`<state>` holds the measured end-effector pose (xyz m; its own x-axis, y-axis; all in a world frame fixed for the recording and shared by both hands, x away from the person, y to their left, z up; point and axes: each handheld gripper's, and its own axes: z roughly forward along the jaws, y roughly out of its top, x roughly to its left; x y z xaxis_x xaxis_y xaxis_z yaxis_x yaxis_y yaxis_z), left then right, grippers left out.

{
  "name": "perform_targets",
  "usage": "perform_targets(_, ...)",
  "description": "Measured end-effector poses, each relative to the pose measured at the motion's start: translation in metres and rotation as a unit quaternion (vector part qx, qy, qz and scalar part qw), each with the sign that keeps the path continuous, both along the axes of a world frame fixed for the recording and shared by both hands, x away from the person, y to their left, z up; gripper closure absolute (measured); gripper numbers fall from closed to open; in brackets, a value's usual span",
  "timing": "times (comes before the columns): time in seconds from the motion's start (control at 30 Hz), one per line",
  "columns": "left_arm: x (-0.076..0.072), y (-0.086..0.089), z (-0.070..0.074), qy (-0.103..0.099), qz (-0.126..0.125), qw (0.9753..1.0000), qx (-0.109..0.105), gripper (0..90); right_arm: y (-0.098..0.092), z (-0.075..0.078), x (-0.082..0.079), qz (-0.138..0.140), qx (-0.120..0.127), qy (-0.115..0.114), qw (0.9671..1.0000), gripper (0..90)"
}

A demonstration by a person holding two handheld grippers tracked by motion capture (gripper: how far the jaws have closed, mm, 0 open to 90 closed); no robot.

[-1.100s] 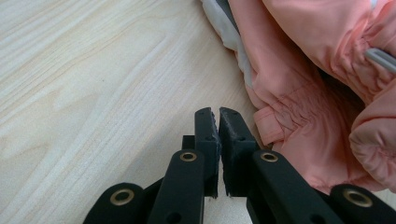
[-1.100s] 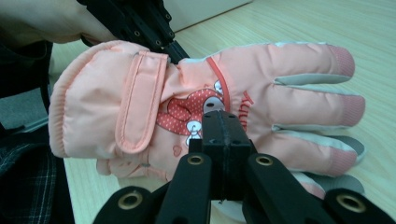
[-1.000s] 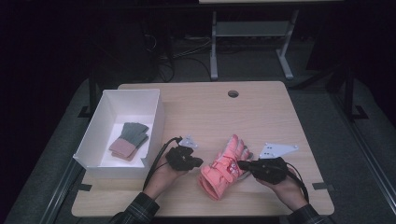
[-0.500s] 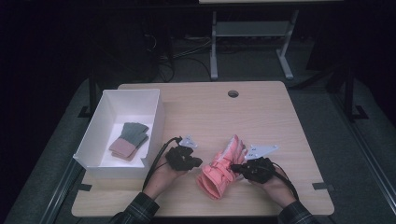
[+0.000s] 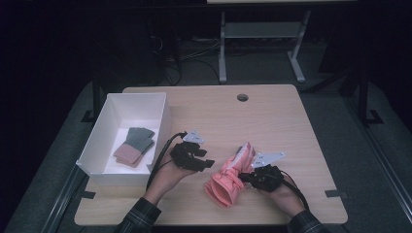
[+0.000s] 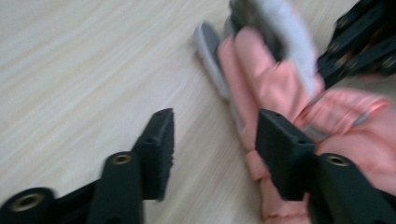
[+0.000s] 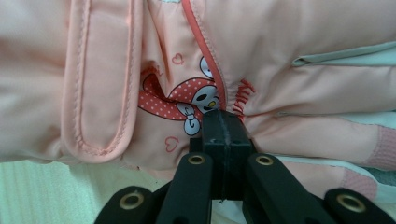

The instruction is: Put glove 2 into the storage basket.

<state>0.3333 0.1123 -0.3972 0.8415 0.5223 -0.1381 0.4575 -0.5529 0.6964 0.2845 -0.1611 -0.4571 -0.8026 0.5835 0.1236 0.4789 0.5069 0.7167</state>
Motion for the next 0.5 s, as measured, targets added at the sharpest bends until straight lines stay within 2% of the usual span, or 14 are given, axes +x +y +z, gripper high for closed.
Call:
perform_targets(0.07, -0.001, -0.005, 0.006, 0.002, -0.012, 0.9998, -0.016, 42.6, 0.0, 0.0, -0.001, -0.001, 0.0, 0.001, 1.0, 90.0)
perform_targets(0.13, -0.001, -0.011, 0.012, 0.002, -0.025, 0.9995, -0.022, 34.8, 0.0, -0.001, -0.001, -0.001, 0.0, -0.002, 1.0, 90.0)
perform_targets(0.2, -0.002, -0.02, 0.015, 0.003, -0.033, 0.9991, -0.026, 31.3, 0.0, -0.001, -0.001, -0.002, 0.001, -0.002, 1.0, 90.0)
perform_targets(0.33, -0.002, -0.037, 0.013, 0.011, -0.052, 0.9984, -0.018, 24.7, 0.0, -0.001, -0.001, -0.002, 0.001, -0.004, 1.0, 90.0)
perform_targets(0.5, 0.002, -0.051, 0.003, 0.019, -0.059, 0.9981, -0.002, 22.6, 0.0, -0.001, -0.001, 0.002, 0.0, -0.009, 1.0, 90.0)
